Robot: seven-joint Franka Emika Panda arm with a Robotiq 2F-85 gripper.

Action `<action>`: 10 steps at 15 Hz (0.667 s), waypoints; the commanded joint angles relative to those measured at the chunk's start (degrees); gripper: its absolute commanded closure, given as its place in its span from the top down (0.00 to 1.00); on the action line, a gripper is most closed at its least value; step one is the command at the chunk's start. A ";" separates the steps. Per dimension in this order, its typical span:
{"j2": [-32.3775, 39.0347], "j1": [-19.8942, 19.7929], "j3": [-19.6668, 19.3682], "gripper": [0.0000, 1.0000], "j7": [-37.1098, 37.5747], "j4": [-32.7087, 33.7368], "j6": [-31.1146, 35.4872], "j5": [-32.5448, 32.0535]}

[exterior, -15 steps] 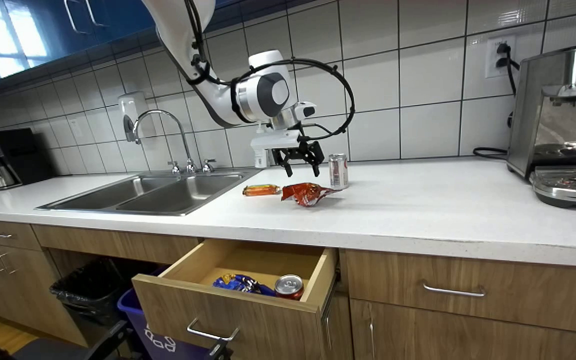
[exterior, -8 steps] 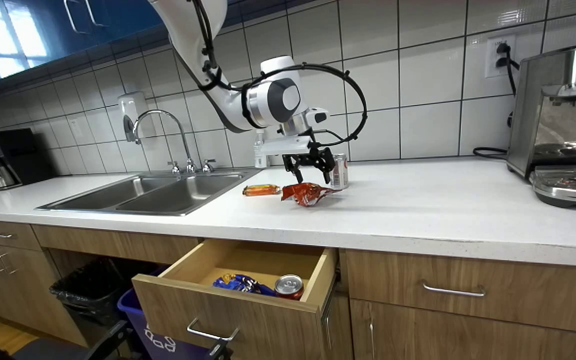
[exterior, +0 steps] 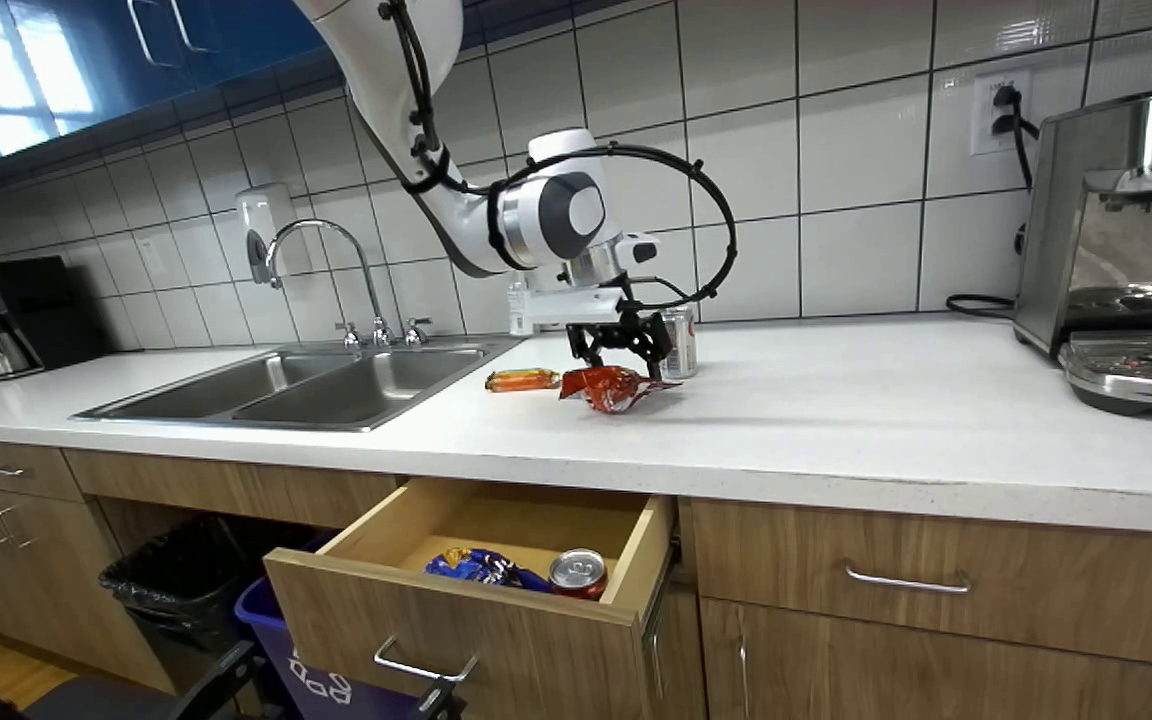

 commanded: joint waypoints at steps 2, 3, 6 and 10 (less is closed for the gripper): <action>-2.44 0.15 0.74 1.00 0.05 -2.95 -0.87 0.53; -2.85 0.30 0.68 1.00 0.16 -3.66 -0.70 0.45; -4.70 0.74 0.66 1.00 0.39 -7.04 0.17 0.36; -7.77 1.36 0.55 1.00 0.70 -12.05 1.04 0.15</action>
